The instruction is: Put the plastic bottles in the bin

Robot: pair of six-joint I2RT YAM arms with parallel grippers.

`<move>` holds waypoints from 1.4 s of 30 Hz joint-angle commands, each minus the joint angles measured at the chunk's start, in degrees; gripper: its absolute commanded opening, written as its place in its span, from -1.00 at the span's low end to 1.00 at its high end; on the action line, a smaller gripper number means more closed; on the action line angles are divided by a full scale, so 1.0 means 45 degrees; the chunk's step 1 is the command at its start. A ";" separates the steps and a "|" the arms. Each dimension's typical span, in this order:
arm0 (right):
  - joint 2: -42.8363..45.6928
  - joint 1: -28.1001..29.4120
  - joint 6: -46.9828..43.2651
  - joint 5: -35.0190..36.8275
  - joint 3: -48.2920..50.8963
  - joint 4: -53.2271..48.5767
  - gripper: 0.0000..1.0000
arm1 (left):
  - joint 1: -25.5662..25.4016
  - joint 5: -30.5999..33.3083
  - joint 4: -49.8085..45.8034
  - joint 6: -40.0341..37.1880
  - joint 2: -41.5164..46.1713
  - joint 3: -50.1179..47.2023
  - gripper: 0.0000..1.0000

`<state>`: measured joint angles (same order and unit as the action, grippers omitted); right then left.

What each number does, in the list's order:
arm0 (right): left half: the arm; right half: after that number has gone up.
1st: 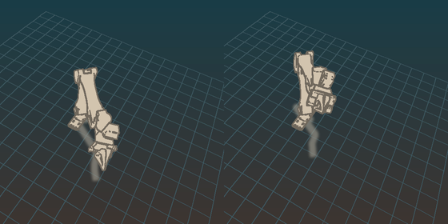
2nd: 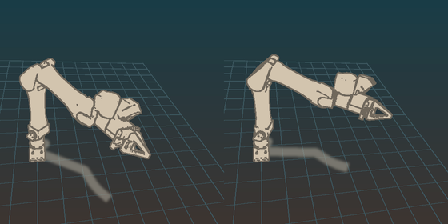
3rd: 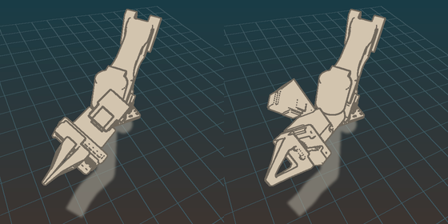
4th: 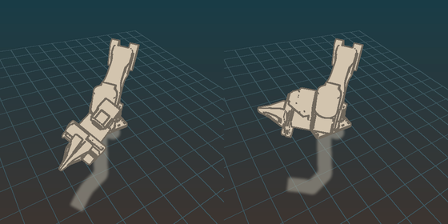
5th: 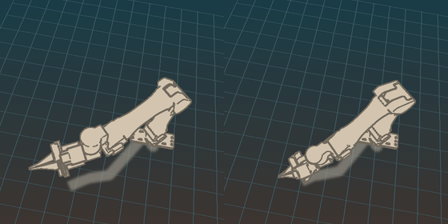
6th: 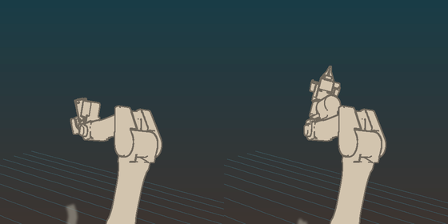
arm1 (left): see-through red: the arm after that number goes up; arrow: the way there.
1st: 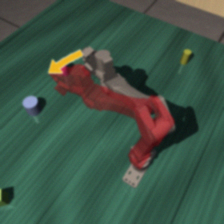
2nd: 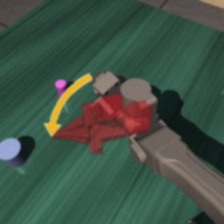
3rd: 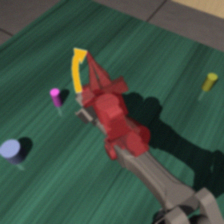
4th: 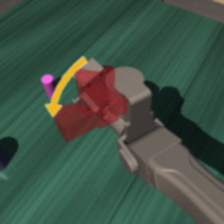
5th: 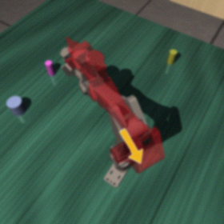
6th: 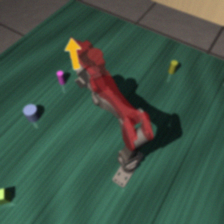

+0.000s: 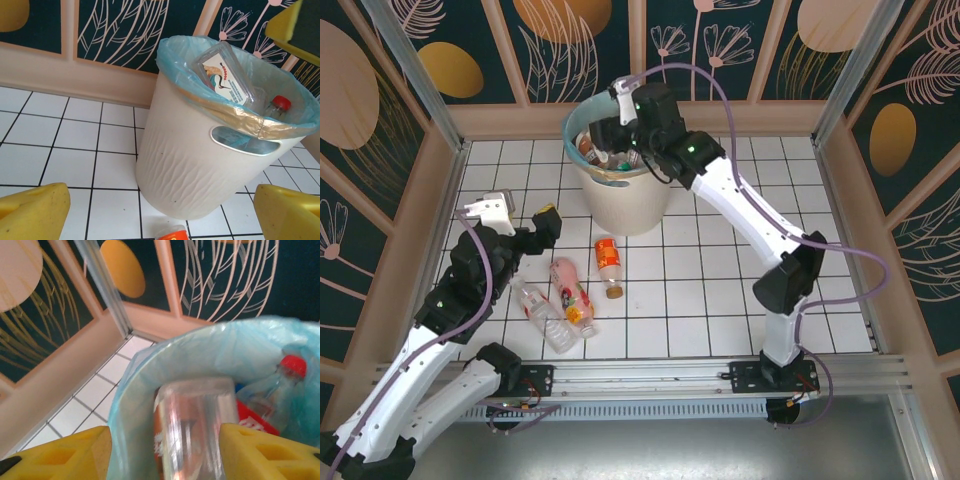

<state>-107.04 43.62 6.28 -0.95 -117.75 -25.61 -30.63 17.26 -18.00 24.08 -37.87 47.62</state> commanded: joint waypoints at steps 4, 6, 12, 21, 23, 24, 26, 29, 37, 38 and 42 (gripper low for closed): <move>0.3695 0.1739 -0.1015 0.0101 0.6447 0.3618 0.14 | 0.0076 -0.0107 -0.0760 0.0738 -0.0127 0.0146 0.88; 0.4897 0.2179 -0.1151 0.0710 0.8741 0.4928 0.18 | 0.0081 -0.0328 -0.0814 0.0782 -0.0348 0.0161 0.88; 0.6599 0.2478 0.1000 0.1625 1.2447 0.5343 0.22 | 0.0070 -0.1081 -0.0893 0.1237 -0.1241 -0.0228 0.87; 0.4806 0.3462 0.4389 0.1886 1.3998 0.5481 0.34 | 0.0073 -0.1725 -0.0576 0.2014 -0.2131 -0.1453 0.85; 0.4074 0.3653 0.4664 0.1949 1.3718 0.5440 0.36 | 0.0069 -0.1745 -0.0392 0.2216 -0.2095 -0.1848 0.85; 0.3667 0.3719 0.4781 0.1899 1.3488 0.5306 0.38 | 0.0070 -0.1764 -0.0276 0.2329 -0.2059 -0.2091 0.84; 0.2956 0.3763 0.5011 0.1754 1.3144 0.5098 0.40 | 0.0070 -0.1745 -0.0023 0.2533 -0.1986 -0.2559 0.84; 0.1973 0.3765 0.5183 0.1570 1.2702 0.4901 0.44 | 0.0071 -0.1747 0.0258 0.2689 -0.1973 -0.3148 0.84; -0.0124 0.3615 0.4939 0.1175 1.1396 0.4314 0.49 | 0.0069 -0.1620 0.0298 0.2900 -0.2094 -0.3652 0.84; -0.0345 0.3546 0.4946 0.0996 1.1330 0.4312 0.49 | 0.0069 -0.1581 0.0327 0.2892 -0.2030 -0.3713 0.84; -0.0946 0.3209 0.5029 0.0158 1.1226 0.4278 0.42 | 0.0071 -0.1511 0.0362 0.2844 -0.1898 -0.3750 0.84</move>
<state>-109.73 59.18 27.81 2.57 -65.98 -4.58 -30.63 9.65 -18.04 36.27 -47.27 31.35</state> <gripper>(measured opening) 0.719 0.920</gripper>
